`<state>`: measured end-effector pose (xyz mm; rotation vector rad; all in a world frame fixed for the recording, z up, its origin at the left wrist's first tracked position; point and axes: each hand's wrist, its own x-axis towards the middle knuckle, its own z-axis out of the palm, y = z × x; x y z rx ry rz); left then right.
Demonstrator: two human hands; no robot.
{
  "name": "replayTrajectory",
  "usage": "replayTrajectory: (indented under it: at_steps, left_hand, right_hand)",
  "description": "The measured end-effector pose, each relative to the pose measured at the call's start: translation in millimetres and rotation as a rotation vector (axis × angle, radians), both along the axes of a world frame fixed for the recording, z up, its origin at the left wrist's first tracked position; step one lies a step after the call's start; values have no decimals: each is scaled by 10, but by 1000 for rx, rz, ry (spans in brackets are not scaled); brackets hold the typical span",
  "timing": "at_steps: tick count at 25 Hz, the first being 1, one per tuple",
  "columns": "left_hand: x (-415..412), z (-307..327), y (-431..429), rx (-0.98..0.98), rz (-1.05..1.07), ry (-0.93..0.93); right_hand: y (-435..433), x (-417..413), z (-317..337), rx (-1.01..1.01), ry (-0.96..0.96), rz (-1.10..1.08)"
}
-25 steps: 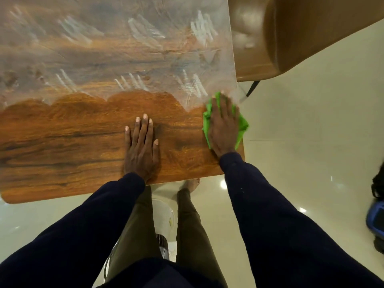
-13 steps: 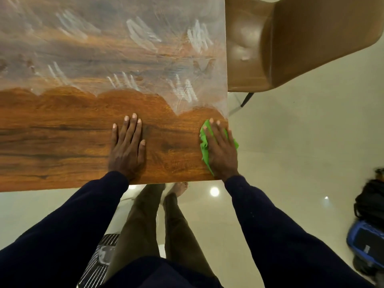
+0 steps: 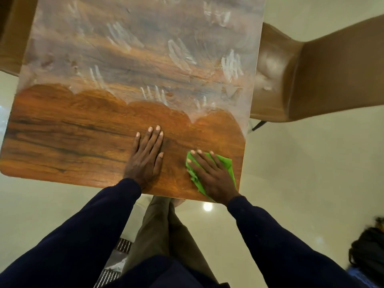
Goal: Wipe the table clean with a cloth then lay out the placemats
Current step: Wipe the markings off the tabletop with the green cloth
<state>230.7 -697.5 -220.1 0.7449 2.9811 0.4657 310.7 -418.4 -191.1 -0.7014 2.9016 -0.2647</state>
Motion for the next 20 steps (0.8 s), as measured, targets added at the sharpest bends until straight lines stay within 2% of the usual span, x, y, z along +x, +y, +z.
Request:
replayTrajectory:
  at_steps: [2,4,6,8,10,12,16,17,20]
  left_hand:
    - [22,-8,7,-19,3,4]
    - [16,-12,6,-30,0,20]
    - [-5,-18,-11,-37,-1,33]
    - [10,-48,-27,-39,-12,45]
    - [-6,-46,-28,-19,-10,67]
    - [12,-33,-37,50,12,83]
    - [52,43,183,188,278,65]
    - [75,66,286,209,357,45]
    - [119,118,678,252,518,-19]
  right_hand:
    - [423,-115,33,13,-7,-81]
    - [554,-583,41,18,13,-282]
    - [372,-1164,44,3,44,-494]
    - [62,-1532,23,5,63,-589]
    - [-284,-1603,6,4,67,-499]
    - [-497,-1294,19,11,42,-283]
    - [65,-606,-18,-39,11,127]
    - [305,-593,-13,-43,19,143]
    - [900,-1021,-5,-3,58,-23]
